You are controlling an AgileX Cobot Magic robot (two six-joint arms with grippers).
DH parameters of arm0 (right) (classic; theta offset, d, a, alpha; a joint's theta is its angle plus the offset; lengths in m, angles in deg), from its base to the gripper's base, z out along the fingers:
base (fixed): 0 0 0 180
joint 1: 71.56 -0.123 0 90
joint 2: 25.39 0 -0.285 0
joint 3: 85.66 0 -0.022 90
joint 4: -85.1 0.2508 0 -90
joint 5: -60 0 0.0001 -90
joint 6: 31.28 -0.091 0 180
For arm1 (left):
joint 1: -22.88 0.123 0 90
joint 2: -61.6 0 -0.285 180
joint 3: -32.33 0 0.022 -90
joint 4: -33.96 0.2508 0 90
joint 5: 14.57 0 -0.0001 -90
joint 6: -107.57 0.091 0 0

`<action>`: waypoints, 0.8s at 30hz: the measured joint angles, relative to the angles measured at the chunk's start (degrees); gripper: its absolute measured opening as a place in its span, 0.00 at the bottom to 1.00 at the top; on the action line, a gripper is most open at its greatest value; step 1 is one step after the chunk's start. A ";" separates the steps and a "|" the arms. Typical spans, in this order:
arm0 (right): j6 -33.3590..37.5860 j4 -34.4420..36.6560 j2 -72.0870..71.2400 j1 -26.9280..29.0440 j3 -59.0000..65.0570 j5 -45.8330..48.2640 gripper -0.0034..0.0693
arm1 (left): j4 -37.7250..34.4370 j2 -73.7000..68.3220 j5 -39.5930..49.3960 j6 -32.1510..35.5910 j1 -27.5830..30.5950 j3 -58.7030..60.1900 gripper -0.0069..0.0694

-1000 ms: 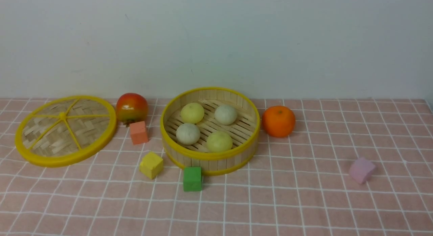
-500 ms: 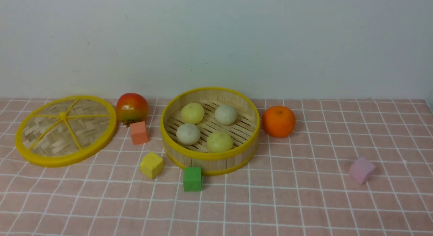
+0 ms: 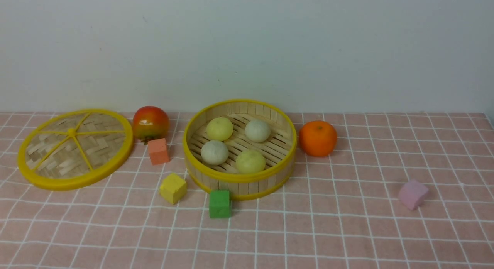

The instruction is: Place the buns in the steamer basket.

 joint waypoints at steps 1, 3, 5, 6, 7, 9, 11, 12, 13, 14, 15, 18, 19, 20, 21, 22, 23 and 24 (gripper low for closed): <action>0.00 0.00 0.00 0.00 0.00 0.00 0.13 | 0.00 0.00 0.00 0.00 0.00 0.00 0.07; 0.00 0.00 0.00 0.00 0.00 0.00 0.13 | -0.04 0.00 0.00 0.00 0.00 0.00 0.07; 0.00 0.00 0.00 0.00 0.00 0.00 0.13 | -0.04 0.00 0.00 0.00 0.00 0.00 0.07; 0.00 0.00 0.00 0.00 0.00 0.00 0.13 | -0.04 0.00 0.00 0.00 0.00 0.00 0.07; -0.06 0.00 0.00 0.00 0.00 0.00 0.14 | -0.04 0.00 0.00 0.00 0.00 0.00 0.08; -0.06 0.00 0.00 0.00 0.00 0.00 0.14 | -0.04 0.00 0.00 0.00 0.00 0.00 0.08; -0.06 0.00 0.00 0.00 0.00 0.00 0.15 | -0.04 0.00 0.00 0.00 0.00 0.00 0.08; -0.06 0.00 0.00 0.00 0.00 0.00 0.15 | -0.04 0.00 0.00 0.00 0.00 0.00 0.08; -0.06 0.00 0.00 0.00 0.00 0.00 0.15 | -0.04 0.00 0.00 0.00 0.00 0.00 0.08; -0.06 0.00 0.00 0.00 0.00 0.00 0.15 | -0.04 0.00 0.00 0.00 0.00 0.00 0.08; -0.06 0.00 0.00 0.00 0.00 0.00 0.16 | -0.04 0.00 0.00 0.00 0.00 0.00 0.08; -0.06 0.00 0.00 0.00 0.00 0.00 0.16 | -0.04 0.00 0.00 0.00 0.00 0.00 0.08; -0.06 0.00 0.00 0.00 0.00 0.00 0.16 | -0.04 0.00 0.00 0.00 0.00 0.00 0.09; -0.06 0.00 0.00 0.00 0.00 0.00 0.16 | -0.04 0.00 0.00 0.00 0.00 0.00 0.09; -0.06 0.00 0.00 0.00 0.00 0.00 0.16 | -0.04 0.00 0.00 0.00 0.00 0.00 0.09; -0.06 0.00 0.00 0.00 0.00 0.00 0.16 | -0.04 0.00 0.00 0.00 0.00 0.00 0.09; -0.06 0.00 0.00 0.00 0.00 0.00 0.16 | -0.04 0.00 0.00 0.00 0.00 0.00 0.09; -0.06 0.00 0.00 0.00 0.00 0.00 0.16 | -0.04 0.00 0.00 0.00 0.00 0.00 0.09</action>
